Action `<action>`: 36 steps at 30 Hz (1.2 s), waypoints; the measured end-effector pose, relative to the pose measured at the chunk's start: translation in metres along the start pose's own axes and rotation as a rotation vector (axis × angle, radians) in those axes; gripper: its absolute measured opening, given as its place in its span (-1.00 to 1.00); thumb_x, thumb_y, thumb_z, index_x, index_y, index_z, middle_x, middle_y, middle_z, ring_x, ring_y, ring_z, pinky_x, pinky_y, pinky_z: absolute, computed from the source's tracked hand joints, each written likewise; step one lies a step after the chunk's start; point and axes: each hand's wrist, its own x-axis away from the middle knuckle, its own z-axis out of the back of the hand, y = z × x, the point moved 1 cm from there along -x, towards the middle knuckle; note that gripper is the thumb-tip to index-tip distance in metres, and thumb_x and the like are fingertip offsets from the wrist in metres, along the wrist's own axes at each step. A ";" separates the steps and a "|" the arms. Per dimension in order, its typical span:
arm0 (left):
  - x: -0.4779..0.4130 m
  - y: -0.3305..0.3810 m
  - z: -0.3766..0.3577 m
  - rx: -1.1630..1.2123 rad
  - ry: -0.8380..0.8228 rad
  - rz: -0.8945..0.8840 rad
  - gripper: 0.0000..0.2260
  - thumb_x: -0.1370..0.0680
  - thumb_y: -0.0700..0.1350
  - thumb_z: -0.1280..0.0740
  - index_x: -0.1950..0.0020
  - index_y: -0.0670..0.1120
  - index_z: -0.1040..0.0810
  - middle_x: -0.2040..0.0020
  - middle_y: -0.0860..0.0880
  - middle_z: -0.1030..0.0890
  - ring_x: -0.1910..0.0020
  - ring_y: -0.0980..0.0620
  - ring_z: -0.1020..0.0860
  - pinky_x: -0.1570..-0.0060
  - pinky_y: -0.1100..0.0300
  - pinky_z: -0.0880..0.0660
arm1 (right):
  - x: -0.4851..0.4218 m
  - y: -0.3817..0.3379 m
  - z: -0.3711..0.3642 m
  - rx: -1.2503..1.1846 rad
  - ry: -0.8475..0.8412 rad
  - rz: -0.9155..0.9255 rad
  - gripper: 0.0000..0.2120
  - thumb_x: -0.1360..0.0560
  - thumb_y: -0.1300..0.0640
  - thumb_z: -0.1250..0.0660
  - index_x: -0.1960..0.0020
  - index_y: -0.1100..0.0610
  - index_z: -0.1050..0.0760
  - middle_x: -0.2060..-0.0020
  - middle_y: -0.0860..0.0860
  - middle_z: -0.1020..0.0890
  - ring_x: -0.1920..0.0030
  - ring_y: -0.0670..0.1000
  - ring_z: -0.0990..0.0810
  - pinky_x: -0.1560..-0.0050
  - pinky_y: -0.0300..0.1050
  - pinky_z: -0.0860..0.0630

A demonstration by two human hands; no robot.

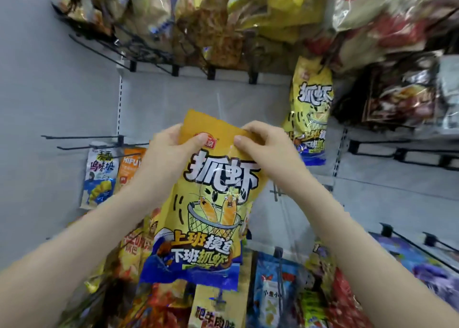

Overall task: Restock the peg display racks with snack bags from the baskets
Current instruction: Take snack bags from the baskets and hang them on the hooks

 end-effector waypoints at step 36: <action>-0.204 0.008 -0.171 -0.170 -0.611 -0.359 -0.12 -0.33 0.56 0.16 -0.52 0.14 -0.24 -0.52 0.04 -0.27 -0.50 0.01 -0.21 -0.49 -0.09 -0.09 | -0.104 0.078 0.152 0.496 0.572 -0.011 -0.90 -0.53 0.14 -0.32 0.11 -0.04 -0.53 0.19 -0.23 -0.53 -0.07 0.01 -0.43 -0.27 0.26 -0.27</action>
